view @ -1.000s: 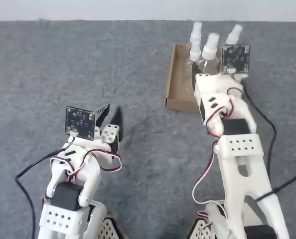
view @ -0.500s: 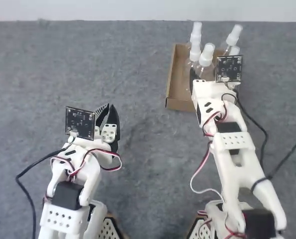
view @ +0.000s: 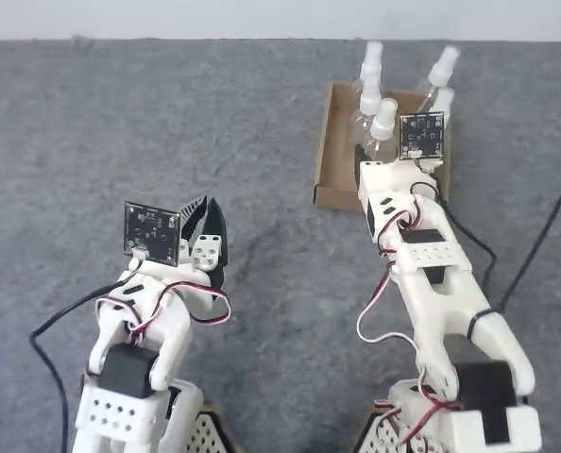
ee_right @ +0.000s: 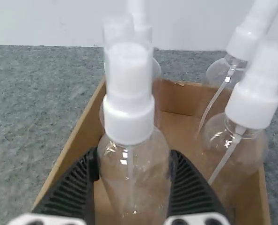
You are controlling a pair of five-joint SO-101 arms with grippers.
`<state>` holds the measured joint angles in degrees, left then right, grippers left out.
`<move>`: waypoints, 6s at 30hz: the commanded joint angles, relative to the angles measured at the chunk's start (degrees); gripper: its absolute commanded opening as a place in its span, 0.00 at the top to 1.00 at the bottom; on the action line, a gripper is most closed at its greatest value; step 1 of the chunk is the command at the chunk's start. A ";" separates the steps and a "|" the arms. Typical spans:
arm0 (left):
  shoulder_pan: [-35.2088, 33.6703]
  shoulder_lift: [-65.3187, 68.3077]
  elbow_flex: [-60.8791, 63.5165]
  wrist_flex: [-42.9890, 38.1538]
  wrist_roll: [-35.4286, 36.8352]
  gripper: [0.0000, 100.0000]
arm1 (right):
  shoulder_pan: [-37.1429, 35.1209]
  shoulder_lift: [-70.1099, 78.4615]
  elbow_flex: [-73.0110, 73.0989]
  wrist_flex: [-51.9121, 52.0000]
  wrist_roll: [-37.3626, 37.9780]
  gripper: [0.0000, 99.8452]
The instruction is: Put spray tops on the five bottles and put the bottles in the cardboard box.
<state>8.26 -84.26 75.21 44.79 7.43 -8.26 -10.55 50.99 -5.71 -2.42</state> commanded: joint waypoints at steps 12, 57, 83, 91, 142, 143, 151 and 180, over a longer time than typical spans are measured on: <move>-0.62 -1.23 -0.48 -1.93 -0.18 0.98 | 0.57 1.19 -0.53 -1.63 -0.18 0.99; -0.79 -1.23 -0.75 -2.02 -0.18 0.98 | -1.36 0.57 2.02 -1.45 4.48 0.71; -0.88 -10.55 0.75 0.00 -0.26 0.98 | -0.84 -48.40 7.47 43.38 5.01 0.91; -0.70 -19.78 3.30 3.08 0.00 0.98 | 1.98 -73.45 26.64 53.41 15.12 0.98; -0.70 -19.60 21.32 27.43 -0.26 0.98 | 10.33 -93.23 45.36 79.69 16.97 0.98; -0.70 -19.60 21.32 27.43 -0.26 0.98 | 10.33 -93.23 45.36 79.69 16.97 0.98; -0.70 -19.60 21.32 27.43 -0.26 0.98 | 10.33 -93.23 45.36 79.69 16.97 0.98; -0.62 -19.60 21.32 27.43 -0.18 0.98 | 10.42 -93.41 45.36 80.66 16.97 0.98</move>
<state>7.56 -103.43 97.10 72.04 7.52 1.58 -103.03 95.12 74.46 13.93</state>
